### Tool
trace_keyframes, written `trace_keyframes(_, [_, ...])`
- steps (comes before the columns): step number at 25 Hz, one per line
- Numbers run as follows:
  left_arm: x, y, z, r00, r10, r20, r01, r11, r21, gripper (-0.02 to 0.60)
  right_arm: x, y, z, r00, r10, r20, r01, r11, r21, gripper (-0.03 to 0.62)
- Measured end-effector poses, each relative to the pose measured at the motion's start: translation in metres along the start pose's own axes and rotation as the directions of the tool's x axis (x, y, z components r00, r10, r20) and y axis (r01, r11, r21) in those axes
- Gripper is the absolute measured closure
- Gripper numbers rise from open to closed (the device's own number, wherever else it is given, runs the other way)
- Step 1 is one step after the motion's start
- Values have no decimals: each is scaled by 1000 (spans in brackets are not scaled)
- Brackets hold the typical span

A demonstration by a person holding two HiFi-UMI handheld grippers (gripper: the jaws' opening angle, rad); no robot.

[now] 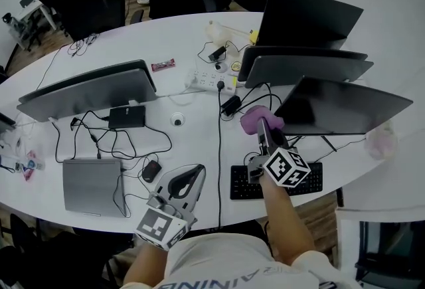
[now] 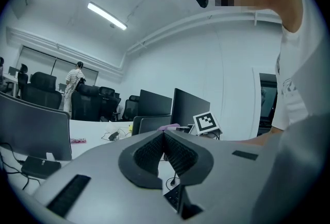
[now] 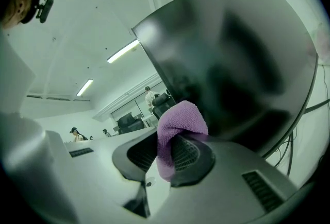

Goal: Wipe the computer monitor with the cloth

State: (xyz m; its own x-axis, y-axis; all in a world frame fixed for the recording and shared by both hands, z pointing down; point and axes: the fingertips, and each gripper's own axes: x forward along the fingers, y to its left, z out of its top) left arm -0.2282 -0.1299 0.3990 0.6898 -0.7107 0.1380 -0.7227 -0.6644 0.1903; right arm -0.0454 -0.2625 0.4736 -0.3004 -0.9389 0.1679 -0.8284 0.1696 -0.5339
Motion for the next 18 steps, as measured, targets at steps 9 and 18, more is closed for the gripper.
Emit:
trace_keyframes(9, [-3,1,6,999,-27,29,27,999,-19,577,-9,22,38,997,15,81,-15,1000,-12,539])
trace_keyframes(18, [-6,-6,10,997,-63,48,64,998,-27,577,-16,39,74,992,24,120,-26,1000,15,539])
